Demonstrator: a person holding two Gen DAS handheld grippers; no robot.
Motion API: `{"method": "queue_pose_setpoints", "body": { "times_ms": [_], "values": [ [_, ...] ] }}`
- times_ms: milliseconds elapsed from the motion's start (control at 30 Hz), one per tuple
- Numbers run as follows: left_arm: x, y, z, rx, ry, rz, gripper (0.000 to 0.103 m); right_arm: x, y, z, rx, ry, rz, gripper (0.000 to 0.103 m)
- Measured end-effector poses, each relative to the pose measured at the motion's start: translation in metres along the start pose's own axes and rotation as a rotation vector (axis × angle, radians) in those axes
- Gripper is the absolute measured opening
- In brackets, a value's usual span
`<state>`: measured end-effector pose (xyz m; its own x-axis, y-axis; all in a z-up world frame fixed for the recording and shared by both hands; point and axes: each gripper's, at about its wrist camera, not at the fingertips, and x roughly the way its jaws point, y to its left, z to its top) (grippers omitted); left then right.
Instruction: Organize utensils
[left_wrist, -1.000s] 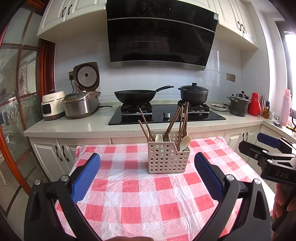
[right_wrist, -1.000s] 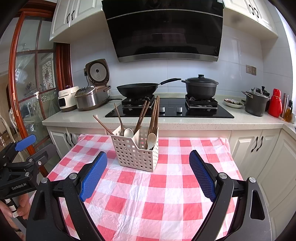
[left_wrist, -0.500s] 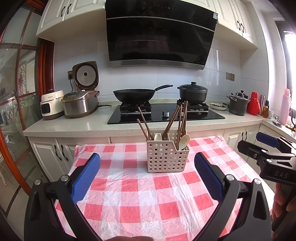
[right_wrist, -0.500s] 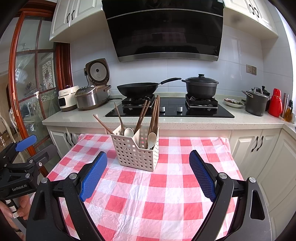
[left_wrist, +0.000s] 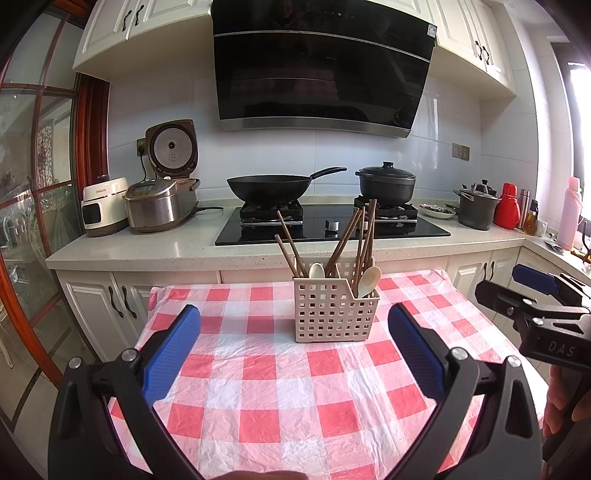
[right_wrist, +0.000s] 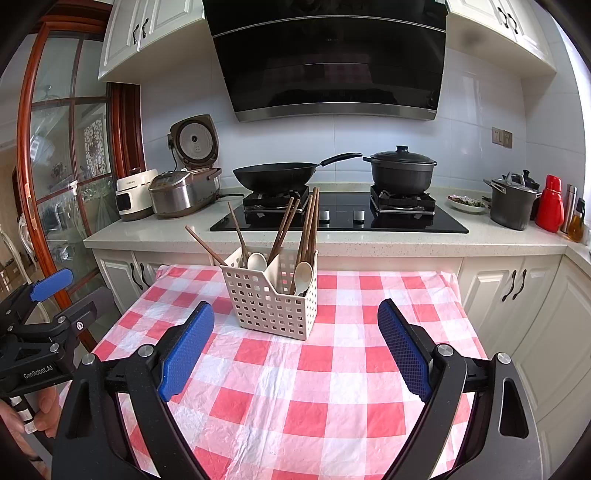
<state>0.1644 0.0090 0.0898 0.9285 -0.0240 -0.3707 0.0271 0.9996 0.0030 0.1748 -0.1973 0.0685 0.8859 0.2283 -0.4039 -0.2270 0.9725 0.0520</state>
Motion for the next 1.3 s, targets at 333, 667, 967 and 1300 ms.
{"method": "queue_pose_setpoints", "body": {
  "times_ms": [333, 667, 967, 1300],
  "values": [
    [0.000, 0.001, 0.001, -0.001, -0.001, 0.000, 0.098, 0.000, 0.000, 0.000, -0.001, 0.004, 0.000, 0.084],
    [0.004, 0.005, -0.002, -0.012, 0.009, -0.010, 0.098, 0.000, 0.000, 0.000, 0.000, 0.005, 0.000, 0.084],
    [0.001, 0.005, -0.004, -0.010, -0.025, 0.029, 0.098, 0.001, 0.000, -0.002, -0.001, 0.006, 0.000, 0.084],
    [-0.003, 0.010, -0.001, -0.033, -0.038, 0.018, 0.098, 0.002, 0.000, -0.004, 0.003, 0.010, -0.001, 0.084]
  ]
}}
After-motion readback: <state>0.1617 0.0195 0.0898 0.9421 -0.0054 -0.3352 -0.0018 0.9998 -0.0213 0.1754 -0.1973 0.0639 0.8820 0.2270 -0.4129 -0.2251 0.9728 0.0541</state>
